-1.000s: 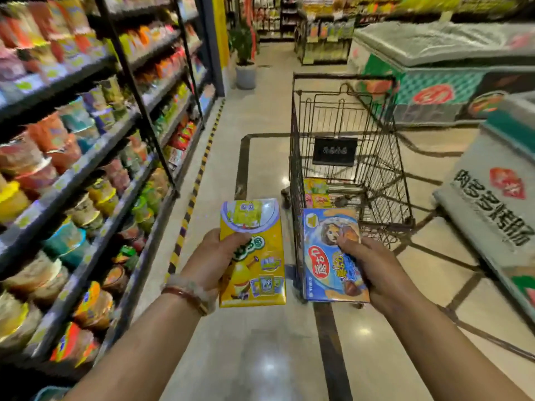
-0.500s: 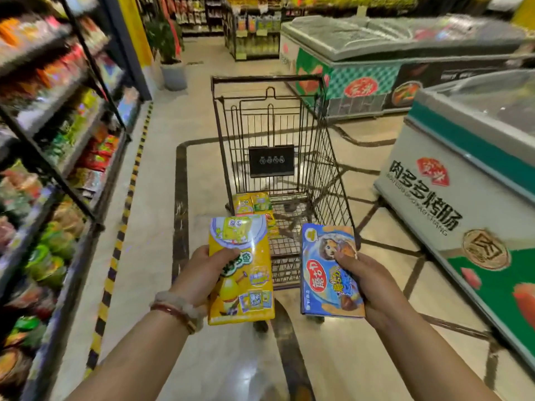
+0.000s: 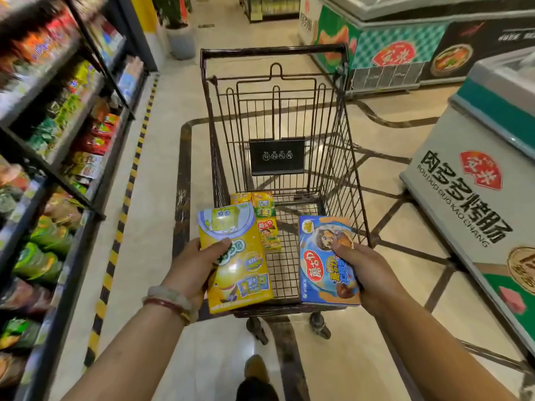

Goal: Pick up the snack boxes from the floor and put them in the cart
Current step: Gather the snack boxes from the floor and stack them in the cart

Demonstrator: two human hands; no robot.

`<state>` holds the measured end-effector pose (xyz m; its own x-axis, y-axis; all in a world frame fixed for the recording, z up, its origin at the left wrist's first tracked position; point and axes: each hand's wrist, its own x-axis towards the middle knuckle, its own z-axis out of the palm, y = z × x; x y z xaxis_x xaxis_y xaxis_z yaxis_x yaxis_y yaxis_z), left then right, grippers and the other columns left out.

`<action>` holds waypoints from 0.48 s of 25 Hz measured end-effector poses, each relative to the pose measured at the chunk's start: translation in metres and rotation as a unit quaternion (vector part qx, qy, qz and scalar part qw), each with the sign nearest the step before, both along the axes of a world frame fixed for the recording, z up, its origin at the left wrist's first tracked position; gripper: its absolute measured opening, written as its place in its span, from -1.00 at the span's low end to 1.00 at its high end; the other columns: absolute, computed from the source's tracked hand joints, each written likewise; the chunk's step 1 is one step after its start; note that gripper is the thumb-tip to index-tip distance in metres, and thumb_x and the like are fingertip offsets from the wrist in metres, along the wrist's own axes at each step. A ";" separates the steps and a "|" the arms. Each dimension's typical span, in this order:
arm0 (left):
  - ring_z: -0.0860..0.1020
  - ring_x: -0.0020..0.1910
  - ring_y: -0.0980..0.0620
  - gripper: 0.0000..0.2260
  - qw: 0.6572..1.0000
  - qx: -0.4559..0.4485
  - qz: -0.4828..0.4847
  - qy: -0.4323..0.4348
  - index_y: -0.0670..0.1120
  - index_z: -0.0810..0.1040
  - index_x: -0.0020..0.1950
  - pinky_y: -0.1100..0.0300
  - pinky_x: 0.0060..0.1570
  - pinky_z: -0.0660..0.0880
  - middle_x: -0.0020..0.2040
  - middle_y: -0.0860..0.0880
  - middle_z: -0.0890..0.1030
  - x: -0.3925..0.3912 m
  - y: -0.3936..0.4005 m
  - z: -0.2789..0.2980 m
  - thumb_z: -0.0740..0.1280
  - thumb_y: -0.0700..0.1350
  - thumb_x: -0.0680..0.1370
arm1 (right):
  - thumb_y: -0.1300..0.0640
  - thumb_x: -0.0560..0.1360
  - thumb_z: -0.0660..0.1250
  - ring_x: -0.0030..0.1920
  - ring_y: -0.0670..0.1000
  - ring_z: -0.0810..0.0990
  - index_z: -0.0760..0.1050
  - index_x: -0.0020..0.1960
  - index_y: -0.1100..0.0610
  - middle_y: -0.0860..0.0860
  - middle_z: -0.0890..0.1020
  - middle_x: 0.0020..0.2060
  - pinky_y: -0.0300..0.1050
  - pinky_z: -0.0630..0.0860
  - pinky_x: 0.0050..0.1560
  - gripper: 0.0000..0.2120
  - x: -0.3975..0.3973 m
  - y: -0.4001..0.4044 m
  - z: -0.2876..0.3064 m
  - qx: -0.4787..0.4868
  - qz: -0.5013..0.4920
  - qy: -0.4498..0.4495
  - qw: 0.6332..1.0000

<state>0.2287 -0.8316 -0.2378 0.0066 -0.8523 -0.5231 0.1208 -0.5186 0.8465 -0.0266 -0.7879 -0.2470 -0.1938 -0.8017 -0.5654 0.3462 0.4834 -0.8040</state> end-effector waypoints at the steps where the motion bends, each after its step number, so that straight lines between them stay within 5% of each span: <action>1: 0.65 -0.04 -0.21 -0.77 1.000 -0.001 -0.005 -0.002 -0.17 0.53 0.19 -0.11 -0.04 0.59 0.03 -0.20 0.66 -0.003 -0.012 -0.006 0.33 -0.18 0.54 | 0.13 0.51 0.35 -0.33 0.13 0.69 0.54 0.03 0.25 0.19 0.70 -0.20 -0.05 0.52 -0.28 -0.80 0.000 -0.012 -0.004 0.007 -0.001 -0.004 1.000; 5: 0.66 -0.10 -0.16 -0.81 0.999 0.013 -0.029 -0.038 -0.09 0.57 0.12 -0.18 -0.02 0.57 -0.02 -0.15 0.68 -0.016 -0.059 -0.044 0.39 -0.18 0.51 | 0.21 0.54 0.30 -0.34 0.11 0.68 0.53 0.04 0.25 0.20 0.69 -0.17 -0.19 0.49 -0.51 -0.88 0.002 -0.060 -0.028 0.031 -0.007 -0.015 0.999; 7: 0.66 -0.05 -0.16 -0.64 0.996 0.023 -0.040 -0.074 -0.06 0.56 0.18 -0.18 0.04 0.55 0.02 -0.11 0.68 -0.025 -0.082 -0.074 0.48 -0.06 0.41 | 0.22 0.54 0.31 -0.28 0.16 0.68 0.52 0.08 0.25 0.22 0.67 -0.09 -0.15 0.52 -0.45 -0.85 0.001 -0.084 -0.052 0.049 -0.008 -0.005 0.999; 9: 0.63 0.02 -0.12 -0.48 0.988 0.041 -0.042 -0.141 -0.07 0.52 0.26 -0.09 0.09 0.54 0.07 -0.08 0.65 -0.035 -0.103 -0.116 0.50 0.02 0.34 | 0.17 0.53 0.34 -0.30 0.15 0.68 0.52 0.06 0.20 0.19 0.68 -0.12 -0.11 0.53 -0.43 -0.86 0.001 -0.106 -0.088 0.074 0.000 0.028 0.997; 12: 0.59 0.05 -0.09 -0.63 0.964 0.096 -0.015 -0.249 -0.13 0.53 0.23 0.17 0.02 0.48 0.07 -0.10 0.63 -0.048 -0.117 -0.171 0.45 -0.09 0.45 | 0.17 0.54 0.34 -0.34 0.07 0.67 0.53 -0.02 0.19 0.15 0.67 -0.16 -0.15 0.53 -0.50 -0.92 0.002 -0.128 -0.146 0.127 0.019 0.073 0.989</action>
